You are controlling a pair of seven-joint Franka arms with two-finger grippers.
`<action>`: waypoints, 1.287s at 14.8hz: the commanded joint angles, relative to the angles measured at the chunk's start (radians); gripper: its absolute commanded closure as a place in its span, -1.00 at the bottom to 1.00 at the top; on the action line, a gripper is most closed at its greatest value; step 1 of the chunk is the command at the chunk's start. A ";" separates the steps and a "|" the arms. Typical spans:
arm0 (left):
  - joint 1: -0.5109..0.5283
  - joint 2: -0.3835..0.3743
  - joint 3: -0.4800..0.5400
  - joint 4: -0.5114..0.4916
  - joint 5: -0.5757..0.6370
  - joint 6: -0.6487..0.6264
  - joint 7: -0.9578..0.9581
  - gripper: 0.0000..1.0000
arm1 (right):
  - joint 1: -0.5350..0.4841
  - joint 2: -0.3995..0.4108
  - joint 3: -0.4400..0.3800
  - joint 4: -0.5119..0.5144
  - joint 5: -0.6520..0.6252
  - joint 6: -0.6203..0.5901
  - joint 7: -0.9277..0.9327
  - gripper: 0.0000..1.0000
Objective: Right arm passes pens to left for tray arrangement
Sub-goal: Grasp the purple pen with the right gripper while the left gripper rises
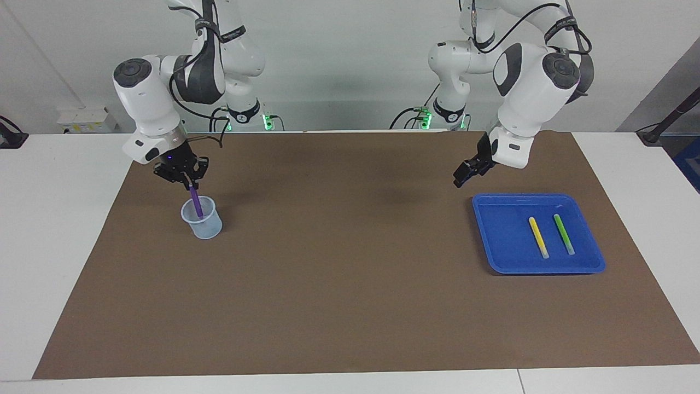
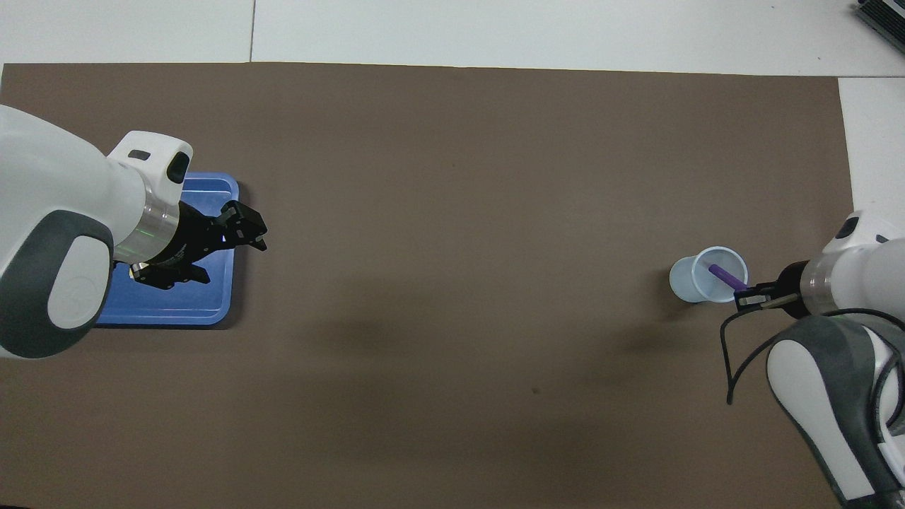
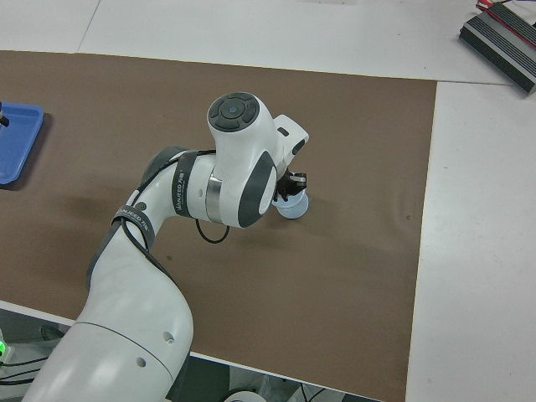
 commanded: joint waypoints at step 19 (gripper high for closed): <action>-0.087 -0.102 -0.011 -0.030 -0.163 -0.080 -0.347 -1.00 | 0.070 -0.056 0.031 0.266 0.446 -0.442 0.011 1.00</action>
